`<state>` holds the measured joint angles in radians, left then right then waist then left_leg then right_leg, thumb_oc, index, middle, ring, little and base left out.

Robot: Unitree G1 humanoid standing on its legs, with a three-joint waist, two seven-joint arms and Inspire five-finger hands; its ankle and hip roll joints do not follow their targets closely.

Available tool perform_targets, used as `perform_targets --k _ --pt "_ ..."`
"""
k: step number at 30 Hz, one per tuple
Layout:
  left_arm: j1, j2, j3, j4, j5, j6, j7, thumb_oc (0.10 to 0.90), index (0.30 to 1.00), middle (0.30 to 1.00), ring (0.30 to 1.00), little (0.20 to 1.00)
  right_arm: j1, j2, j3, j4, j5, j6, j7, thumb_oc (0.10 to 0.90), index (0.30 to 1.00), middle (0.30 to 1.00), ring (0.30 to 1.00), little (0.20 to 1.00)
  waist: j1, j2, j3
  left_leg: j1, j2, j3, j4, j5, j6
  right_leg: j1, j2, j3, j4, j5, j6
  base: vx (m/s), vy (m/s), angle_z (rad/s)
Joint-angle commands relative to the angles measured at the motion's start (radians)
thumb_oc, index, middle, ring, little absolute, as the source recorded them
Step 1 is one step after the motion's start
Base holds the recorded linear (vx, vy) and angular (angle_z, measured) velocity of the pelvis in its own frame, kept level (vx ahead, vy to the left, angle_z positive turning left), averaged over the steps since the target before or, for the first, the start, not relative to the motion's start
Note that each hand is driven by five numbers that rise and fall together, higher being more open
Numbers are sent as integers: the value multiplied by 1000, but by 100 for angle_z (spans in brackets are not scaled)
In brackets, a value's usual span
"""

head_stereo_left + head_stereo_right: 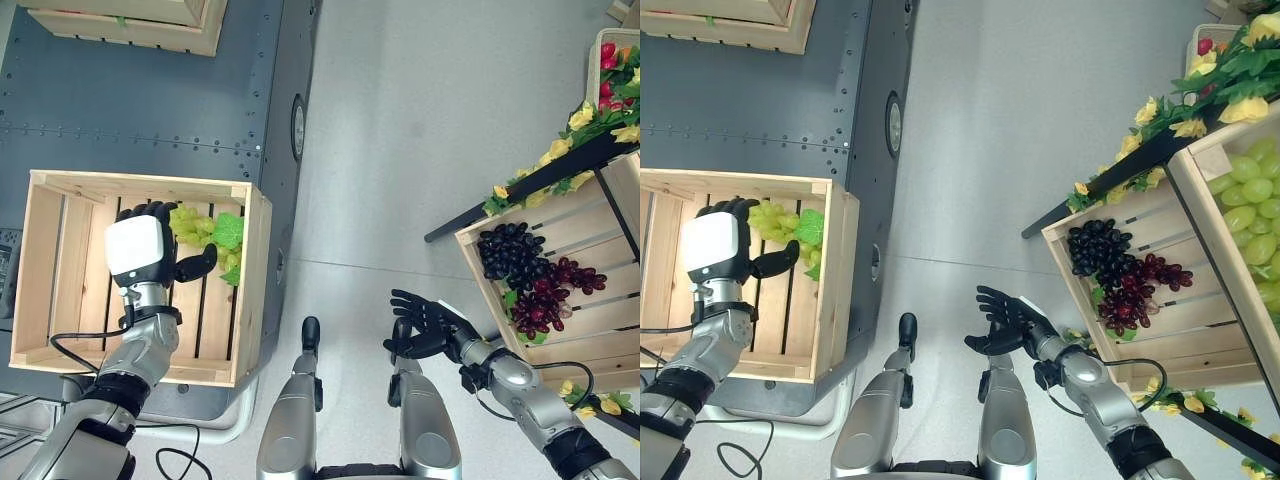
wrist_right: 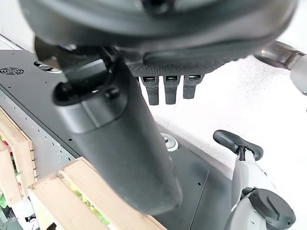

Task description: Pick up the fruits from the basket on one side to the basket on the other side

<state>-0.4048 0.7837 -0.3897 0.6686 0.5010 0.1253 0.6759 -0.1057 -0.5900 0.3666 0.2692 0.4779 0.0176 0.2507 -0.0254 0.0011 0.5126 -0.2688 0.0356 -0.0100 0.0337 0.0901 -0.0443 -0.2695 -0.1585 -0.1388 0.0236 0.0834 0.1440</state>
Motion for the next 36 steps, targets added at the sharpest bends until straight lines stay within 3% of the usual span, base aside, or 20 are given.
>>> perform_targets --k 1,16,20,25,29,32,36 --pt "-57 109 56 57 19 35 37 800 900 900 900 900 16 -62 21 -96 4 -81 -21 800 900 900 900 900 -12 -23 -31 -81 -26 51 160 -73 5 -114 -4 49 200 -54 14 -52 22 0" --pt "-23 187 68 16 149 98 -44 800 900 900 900 900 27 -87 -50 -109 -9 -101 -22 800 900 900 900 900 -6 -9 -12 -97 -27 57 135 -56 -1 -131 1 25 194 -55 7 -16 2 1" --pt "-7 211 73 -8 213 149 15 800 900 900 900 900 21 -96 -53 -124 -5 -92 -32 800 900 900 900 900 -4 -6 -13 -86 -27 68 118 -55 -1 -126 0 19 180 -50 9 0 0 0" --pt "-52 231 68 -2 236 151 128 800 900 900 900 900 18 -90 -53 -117 11 -97 -41 800 900 900 900 900 -7 -9 -16 -95 -28 73 131 -62 0 -136 0 19 186 -49 11 0 0 0" --pt "-108 206 36 26 263 128 124 800 900 900 900 900 6 -74 -42 -111 4 -104 -51 800 900 900 900 900 -13 -14 -13 -111 -29 77 141 -63 1 -150 5 21 189 -45 11 0 0 0" --pt "-143 185 1 34 287 150 120 800 900 900 900 900 -9 -71 -32 -118 13 -96 -66 800 900 900 900 900 -17 -19 -8 -119 -28 80 147 -63 0 -157 9 26 188 -42 11 0 0 0" --pt "-182 175 -26 55 243 138 131 800 900 900 900 900 -23 -66 -23 -114 22 -91 -80 800 900 900 900 900 -21 -22 -1 -126 -27 84 152 -64 1 -164 11 32 188 -39 12 0 0 0"
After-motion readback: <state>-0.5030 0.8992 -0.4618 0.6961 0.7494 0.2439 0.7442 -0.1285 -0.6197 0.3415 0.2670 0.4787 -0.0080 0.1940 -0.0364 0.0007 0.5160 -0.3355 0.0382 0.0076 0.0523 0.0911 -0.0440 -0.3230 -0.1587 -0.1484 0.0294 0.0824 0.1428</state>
